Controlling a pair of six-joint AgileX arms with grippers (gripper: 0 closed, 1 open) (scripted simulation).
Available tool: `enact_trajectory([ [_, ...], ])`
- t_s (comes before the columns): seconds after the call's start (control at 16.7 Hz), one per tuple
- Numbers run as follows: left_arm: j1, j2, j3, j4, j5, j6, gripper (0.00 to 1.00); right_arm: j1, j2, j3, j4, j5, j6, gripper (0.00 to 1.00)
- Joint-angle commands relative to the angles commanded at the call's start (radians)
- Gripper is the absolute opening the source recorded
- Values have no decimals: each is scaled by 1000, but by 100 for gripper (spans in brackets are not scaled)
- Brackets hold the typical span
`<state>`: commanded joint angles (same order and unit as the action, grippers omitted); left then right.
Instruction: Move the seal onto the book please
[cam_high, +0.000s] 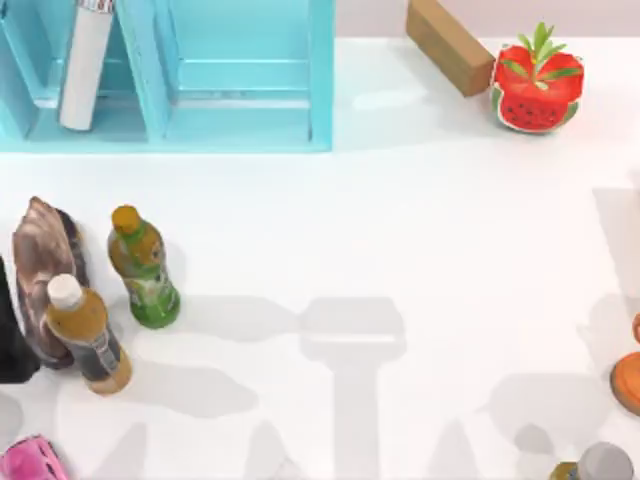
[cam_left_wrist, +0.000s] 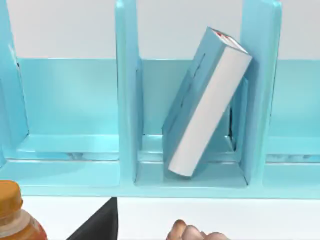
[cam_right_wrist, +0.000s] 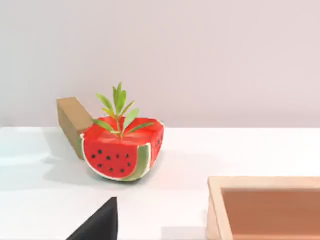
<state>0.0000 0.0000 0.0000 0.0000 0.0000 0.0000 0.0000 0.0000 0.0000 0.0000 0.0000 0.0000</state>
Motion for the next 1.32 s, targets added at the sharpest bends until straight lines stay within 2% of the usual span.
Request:
enact_trajectory([
  [0.3, -9, 63, 44, 58, -6, 16, 100, 0, 0, 0, 0, 0, 0, 100],
  [0.54, -30, 298, 163, 218, -31, 73, 100, 0, 0, 0, 0, 0, 0, 100],
  [1.32, -94, 1654, 611, 835, -153, 331, 100, 0, 0, 0, 0, 0, 0, 100],
])
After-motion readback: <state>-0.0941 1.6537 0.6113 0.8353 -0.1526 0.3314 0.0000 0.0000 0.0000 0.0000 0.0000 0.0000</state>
